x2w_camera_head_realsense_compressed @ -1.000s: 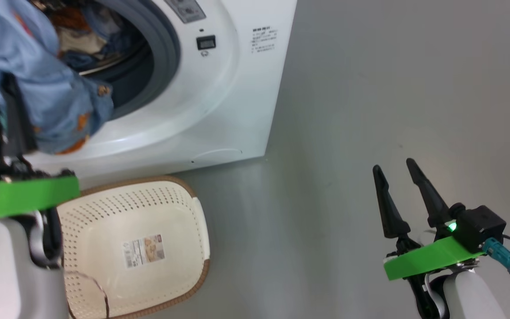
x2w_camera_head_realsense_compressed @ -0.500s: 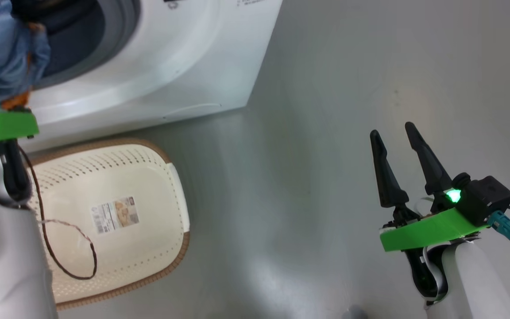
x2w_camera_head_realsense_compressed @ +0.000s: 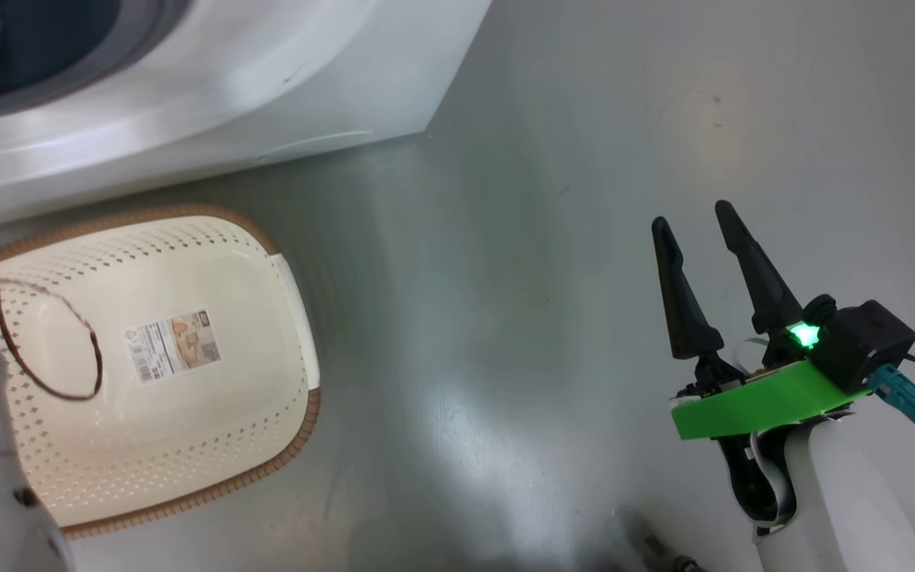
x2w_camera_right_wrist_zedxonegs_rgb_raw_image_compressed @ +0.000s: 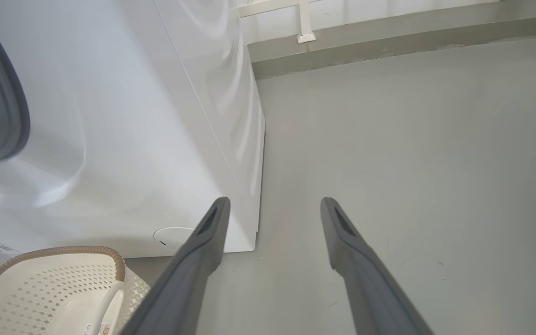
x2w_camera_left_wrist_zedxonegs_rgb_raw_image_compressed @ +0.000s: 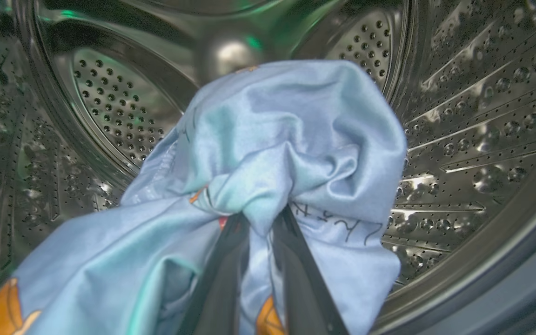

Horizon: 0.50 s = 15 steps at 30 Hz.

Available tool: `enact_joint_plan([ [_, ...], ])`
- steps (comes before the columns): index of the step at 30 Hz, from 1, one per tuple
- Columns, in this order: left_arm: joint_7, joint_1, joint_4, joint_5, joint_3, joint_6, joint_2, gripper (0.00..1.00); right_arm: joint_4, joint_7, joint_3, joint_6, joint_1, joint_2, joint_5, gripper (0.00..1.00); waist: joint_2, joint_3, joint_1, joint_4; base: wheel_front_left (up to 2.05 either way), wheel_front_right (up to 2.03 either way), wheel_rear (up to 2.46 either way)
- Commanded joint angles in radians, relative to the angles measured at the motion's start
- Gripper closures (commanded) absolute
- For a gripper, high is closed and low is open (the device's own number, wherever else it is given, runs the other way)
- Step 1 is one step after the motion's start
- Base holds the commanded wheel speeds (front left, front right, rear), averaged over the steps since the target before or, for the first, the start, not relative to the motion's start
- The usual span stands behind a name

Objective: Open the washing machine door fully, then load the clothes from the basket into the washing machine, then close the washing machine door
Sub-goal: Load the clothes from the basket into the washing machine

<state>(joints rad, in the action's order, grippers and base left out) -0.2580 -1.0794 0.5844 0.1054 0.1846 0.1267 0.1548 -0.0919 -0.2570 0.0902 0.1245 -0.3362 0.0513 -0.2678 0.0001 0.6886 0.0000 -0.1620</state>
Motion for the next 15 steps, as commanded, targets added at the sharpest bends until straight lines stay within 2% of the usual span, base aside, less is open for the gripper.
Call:
enact_joint_plan([
  [1,-0.004,-0.032,0.017,-0.003,0.004,0.003,0.057,1.00,0.021,-0.005,0.029,0.006,-0.004,-0.001,-0.023,0.00,-0.0001,0.021,0.0000,-0.005,0.00,0.00,0.00],
  [8,0.008,-0.176,0.171,0.006,-0.050,0.004,0.093,1.00,0.031,-0.005,0.025,0.006,-0.016,-0.001,-0.029,0.00,-0.0001,0.074,0.0000,-0.014,0.00,0.00,0.00],
  [15,0.005,-0.271,0.235,0.001,-0.097,0.004,0.121,1.00,0.030,-0.005,0.042,0.006,-0.021,-0.001,-0.038,0.00,-0.0001,0.109,0.0000,-0.024,0.00,0.00,0.00],
])
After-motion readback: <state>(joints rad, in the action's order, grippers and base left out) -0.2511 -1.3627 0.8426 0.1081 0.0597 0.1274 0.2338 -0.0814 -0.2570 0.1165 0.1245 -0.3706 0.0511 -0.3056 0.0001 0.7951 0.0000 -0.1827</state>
